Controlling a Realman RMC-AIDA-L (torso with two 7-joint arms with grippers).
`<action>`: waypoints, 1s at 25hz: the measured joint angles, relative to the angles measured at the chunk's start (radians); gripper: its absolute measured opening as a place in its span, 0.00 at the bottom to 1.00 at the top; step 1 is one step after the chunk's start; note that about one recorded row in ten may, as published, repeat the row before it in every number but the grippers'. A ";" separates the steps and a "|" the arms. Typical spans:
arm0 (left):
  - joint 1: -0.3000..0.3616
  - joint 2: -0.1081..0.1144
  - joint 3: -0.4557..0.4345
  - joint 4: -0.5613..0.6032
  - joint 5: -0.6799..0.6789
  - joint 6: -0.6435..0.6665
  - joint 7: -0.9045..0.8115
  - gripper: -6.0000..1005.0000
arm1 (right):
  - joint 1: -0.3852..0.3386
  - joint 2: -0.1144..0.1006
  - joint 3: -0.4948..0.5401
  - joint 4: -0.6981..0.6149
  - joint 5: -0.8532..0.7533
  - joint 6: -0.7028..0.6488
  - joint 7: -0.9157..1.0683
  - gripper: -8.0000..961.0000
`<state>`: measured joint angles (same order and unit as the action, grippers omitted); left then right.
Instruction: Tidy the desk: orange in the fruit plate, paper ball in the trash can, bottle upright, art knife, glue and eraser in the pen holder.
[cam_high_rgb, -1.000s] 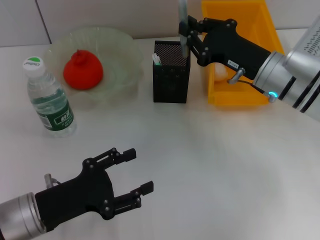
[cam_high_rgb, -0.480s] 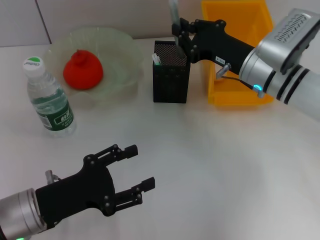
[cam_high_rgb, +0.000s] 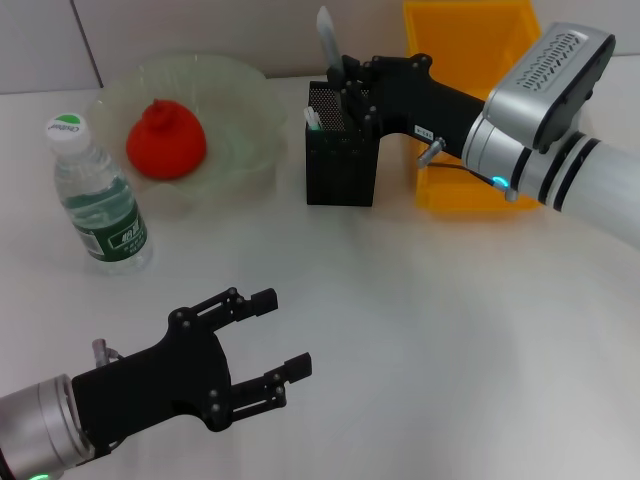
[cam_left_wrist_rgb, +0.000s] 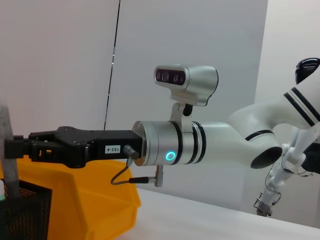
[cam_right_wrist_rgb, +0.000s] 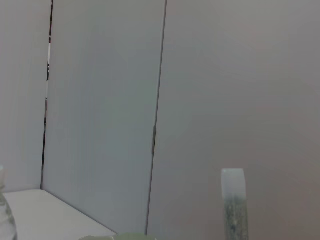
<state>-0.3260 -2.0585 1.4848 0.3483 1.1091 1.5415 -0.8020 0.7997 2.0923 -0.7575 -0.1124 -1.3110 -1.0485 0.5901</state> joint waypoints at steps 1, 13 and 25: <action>0.000 0.000 0.000 0.000 0.000 0.000 0.000 0.77 | -0.003 0.000 0.000 0.000 0.001 -0.004 0.000 0.14; 0.010 0.004 0.000 0.016 0.000 0.008 0.000 0.77 | -0.081 -0.002 0.011 -0.039 0.010 -0.166 0.025 0.39; 0.010 0.010 -0.002 0.020 -0.004 0.005 0.000 0.77 | -0.405 -0.013 0.015 -0.353 0.032 -0.492 0.323 0.85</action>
<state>-0.3159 -2.0481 1.4823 0.3681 1.1053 1.5463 -0.8020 0.3951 2.0792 -0.7424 -0.4658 -1.2787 -1.5403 0.9128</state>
